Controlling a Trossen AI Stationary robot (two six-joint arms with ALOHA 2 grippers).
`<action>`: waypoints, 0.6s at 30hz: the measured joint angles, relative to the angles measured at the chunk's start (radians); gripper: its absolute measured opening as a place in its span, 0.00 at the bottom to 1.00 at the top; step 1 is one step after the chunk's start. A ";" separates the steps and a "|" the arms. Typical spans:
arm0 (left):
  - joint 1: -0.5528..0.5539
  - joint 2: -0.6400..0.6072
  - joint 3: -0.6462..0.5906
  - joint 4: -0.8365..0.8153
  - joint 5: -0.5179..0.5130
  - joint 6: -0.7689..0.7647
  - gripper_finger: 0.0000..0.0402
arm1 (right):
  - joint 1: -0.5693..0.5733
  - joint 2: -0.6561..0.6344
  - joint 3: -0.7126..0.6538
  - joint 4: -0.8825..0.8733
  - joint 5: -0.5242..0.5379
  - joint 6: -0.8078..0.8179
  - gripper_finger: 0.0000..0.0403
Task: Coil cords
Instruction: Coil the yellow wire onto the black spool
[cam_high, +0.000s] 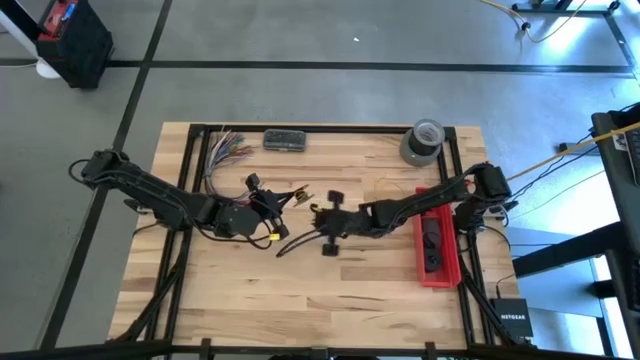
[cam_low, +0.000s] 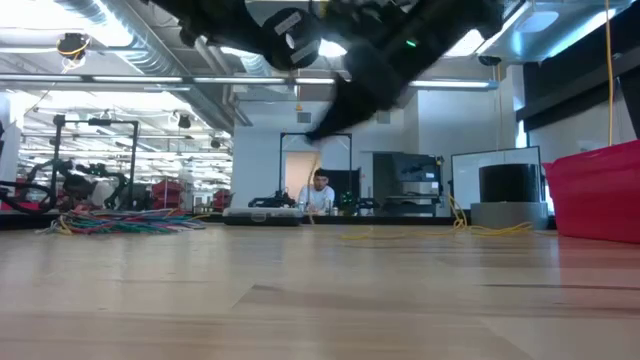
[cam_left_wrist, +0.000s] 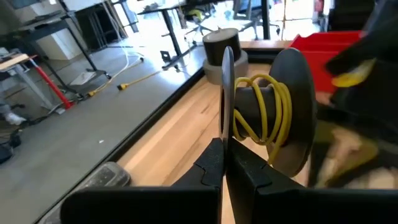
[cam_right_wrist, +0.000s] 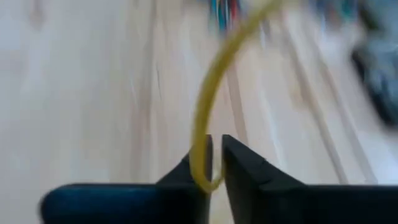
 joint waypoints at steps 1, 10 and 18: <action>-0.005 -0.002 0.000 -0.010 0.000 -0.003 0.00 | 0.003 -0.017 0.000 -0.085 0.001 0.021 0.13; -0.024 -0.022 0.000 -0.038 0.000 -0.011 0.00 | 0.050 -0.173 -0.021 -0.589 0.069 0.172 0.34; -0.024 -0.022 0.000 -0.039 0.004 -0.007 0.00 | 0.029 -0.134 -0.215 0.348 0.111 -0.168 0.35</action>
